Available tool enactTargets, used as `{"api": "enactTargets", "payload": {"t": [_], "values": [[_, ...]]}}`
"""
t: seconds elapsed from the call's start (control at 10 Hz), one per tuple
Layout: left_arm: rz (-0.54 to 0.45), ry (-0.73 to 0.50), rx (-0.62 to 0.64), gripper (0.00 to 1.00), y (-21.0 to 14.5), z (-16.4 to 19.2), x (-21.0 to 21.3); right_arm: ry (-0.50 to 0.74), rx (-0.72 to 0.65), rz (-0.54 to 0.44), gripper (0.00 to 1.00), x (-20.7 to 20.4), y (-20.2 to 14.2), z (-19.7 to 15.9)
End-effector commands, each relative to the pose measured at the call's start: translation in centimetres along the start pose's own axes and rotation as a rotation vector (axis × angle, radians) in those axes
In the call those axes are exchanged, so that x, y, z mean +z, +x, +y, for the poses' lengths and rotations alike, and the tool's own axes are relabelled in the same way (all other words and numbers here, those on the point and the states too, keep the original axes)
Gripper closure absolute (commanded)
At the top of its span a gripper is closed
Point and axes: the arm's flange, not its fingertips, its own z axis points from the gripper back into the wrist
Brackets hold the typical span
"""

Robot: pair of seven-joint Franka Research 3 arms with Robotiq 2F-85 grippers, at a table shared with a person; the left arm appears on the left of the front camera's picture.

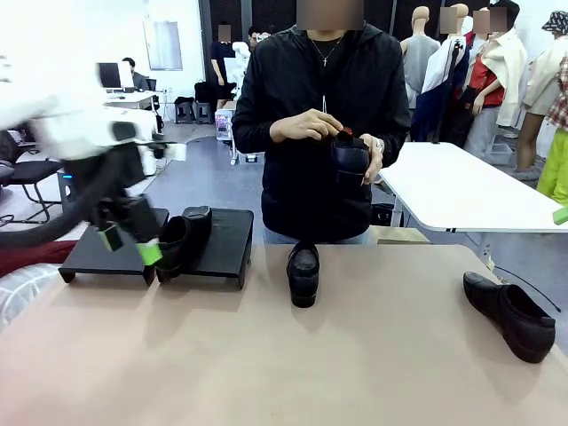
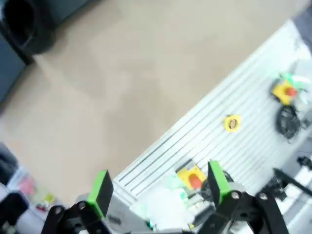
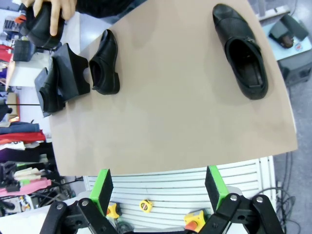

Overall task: Organize the shoes by placing them on the stand.
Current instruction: Place the Shoe from the middle of the table onto the Shoes Stand.

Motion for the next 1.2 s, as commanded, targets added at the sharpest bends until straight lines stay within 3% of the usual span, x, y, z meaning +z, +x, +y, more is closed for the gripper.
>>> {"api": "enactTargets", "payload": {"t": [0.0, 0.3, 0.4, 0.5, 1.1], "values": [[-0.163, -0.147, -0.057, 0.00, -6.4, 1.7, 0.5, 0.020, 0.013, 0.002, 0.00, 0.1, 0.1, -0.1], [-0.576, -0.265, 0.090, 0.00, -14.6, 2.5, -2.6, 0.020, 0.013, 0.002, 0.00, 0.1, 0.1, -0.1], [-0.536, -0.325, 0.213, 0.00, -14.9, 4.3, -3.3, 0.020, 0.013, 0.002, 0.00, 0.1, 0.1, -0.1], [-0.427, -0.219, 0.053, 0.00, -11.3, 2.9, 1.9, 0.020, 0.013, 0.002, 0.00, 0.1, 0.1, -0.1], [-0.427, -0.219, 0.053, 0.00, -11.3, 2.9, 1.9, 0.020, 0.013, 0.002, 0.00, 0.1, 0.1, -0.1]]}}
